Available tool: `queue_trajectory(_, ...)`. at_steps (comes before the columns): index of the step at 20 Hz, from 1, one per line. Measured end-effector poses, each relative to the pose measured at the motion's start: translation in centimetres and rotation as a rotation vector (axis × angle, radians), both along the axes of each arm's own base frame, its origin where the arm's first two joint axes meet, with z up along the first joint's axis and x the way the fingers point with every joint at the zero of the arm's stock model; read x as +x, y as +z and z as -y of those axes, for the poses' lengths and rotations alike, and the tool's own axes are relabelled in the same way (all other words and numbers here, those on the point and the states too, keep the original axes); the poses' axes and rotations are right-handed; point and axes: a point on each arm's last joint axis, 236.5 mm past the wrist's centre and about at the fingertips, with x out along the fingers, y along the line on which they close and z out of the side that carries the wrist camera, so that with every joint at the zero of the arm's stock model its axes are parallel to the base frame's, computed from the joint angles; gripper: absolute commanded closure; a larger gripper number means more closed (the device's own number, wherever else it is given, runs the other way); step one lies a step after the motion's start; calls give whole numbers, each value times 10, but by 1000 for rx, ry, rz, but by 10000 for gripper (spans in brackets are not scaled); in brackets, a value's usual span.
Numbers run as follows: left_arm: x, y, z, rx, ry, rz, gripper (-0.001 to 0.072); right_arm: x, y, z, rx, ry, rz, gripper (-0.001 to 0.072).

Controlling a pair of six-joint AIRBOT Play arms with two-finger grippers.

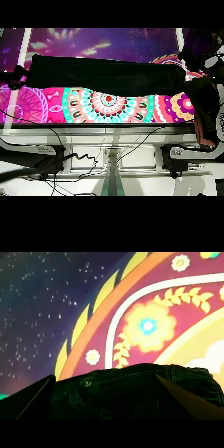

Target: Fold the clothes and pants, and hang the long-sleeved shirts on hangers.

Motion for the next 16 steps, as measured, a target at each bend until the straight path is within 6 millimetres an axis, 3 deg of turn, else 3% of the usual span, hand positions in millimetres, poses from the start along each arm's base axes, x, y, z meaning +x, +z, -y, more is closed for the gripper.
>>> queue_trajectory(4, 6, -17, 9, -21, 67, 27, 129, -2, -2, -1, -20, 27, -11, 19)
queue_trajectory(8, 8, -17, 9, -13, 85, 40, 129, -2, -2, -1, -32, 40, -13, 19)
queue_trajectory(12, -6, 1, -3, 47, 67, 31, 130, -2, -2, -1, -39, 47, -13, 19)
queue_trajectory(16, -25, -7, -8, 63, 65, -47, 130, -2, -2, -2, -42, 50, -12, 19)
